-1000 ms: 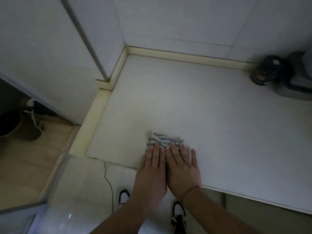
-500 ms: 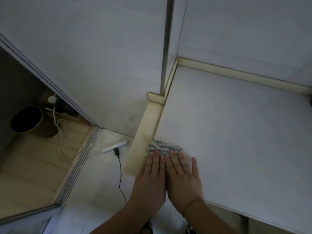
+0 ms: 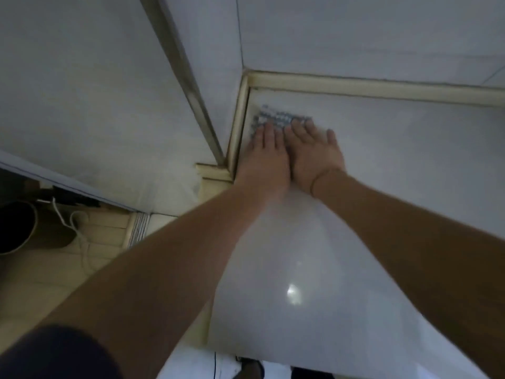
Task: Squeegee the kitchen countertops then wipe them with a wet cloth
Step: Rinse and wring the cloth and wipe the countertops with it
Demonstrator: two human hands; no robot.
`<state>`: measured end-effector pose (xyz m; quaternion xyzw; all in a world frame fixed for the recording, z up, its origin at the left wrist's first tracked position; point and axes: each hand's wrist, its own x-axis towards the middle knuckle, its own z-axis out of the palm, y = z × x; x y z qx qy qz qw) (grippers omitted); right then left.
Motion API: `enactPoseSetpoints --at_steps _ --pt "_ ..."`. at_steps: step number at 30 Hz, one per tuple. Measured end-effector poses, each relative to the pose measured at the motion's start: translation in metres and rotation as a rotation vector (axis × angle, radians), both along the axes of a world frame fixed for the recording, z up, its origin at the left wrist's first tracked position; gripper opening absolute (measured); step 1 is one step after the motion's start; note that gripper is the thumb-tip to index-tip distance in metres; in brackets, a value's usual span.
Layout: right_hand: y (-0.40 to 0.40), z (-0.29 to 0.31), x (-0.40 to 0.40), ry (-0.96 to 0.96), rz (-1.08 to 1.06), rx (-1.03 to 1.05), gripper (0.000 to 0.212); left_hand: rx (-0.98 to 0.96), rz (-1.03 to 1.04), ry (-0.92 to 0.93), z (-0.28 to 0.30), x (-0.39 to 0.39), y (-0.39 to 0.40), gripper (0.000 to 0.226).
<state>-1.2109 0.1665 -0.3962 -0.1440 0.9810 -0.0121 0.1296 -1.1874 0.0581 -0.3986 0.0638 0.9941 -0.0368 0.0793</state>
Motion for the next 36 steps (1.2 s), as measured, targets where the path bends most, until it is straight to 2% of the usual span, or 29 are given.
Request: enactPoseSetpoints --at_steps 3,8,14,17,20,24,29,36 --pt "0.002 -0.004 -0.050 0.021 0.016 -0.021 0.057 -0.039 -0.034 0.007 -0.003 -0.045 0.001 0.064" --pt "0.007 -0.013 -0.081 0.079 0.052 -0.053 0.055 0.053 -0.022 0.014 -0.008 -0.081 -0.001 0.065" --pt "0.049 -0.007 -0.081 0.039 0.087 -0.033 0.055 0.089 0.059 -0.005 -0.014 -0.073 0.039 0.077" --pt "0.092 -0.007 -0.075 0.007 0.007 -0.006 0.056 0.111 0.037 -0.034 -0.014 -0.068 0.084 0.071" --pt "0.102 -0.008 -0.061 0.005 -0.011 0.048 0.057 0.104 0.012 -0.060 -0.011 -0.055 0.098 0.068" --pt "0.101 -0.008 0.004 0.005 -0.045 0.002 0.056 0.057 -0.049 -0.113 -0.003 0.005 0.097 0.069" --pt "0.107 0.000 0.132 -0.078 -0.053 0.024 0.058 0.119 -0.069 -0.118 -0.001 0.132 0.096 0.071" --pt "0.111 0.009 0.277 -0.111 0.019 0.082 0.072 0.113 -0.077 -0.144 0.007 0.277 0.096 0.083"
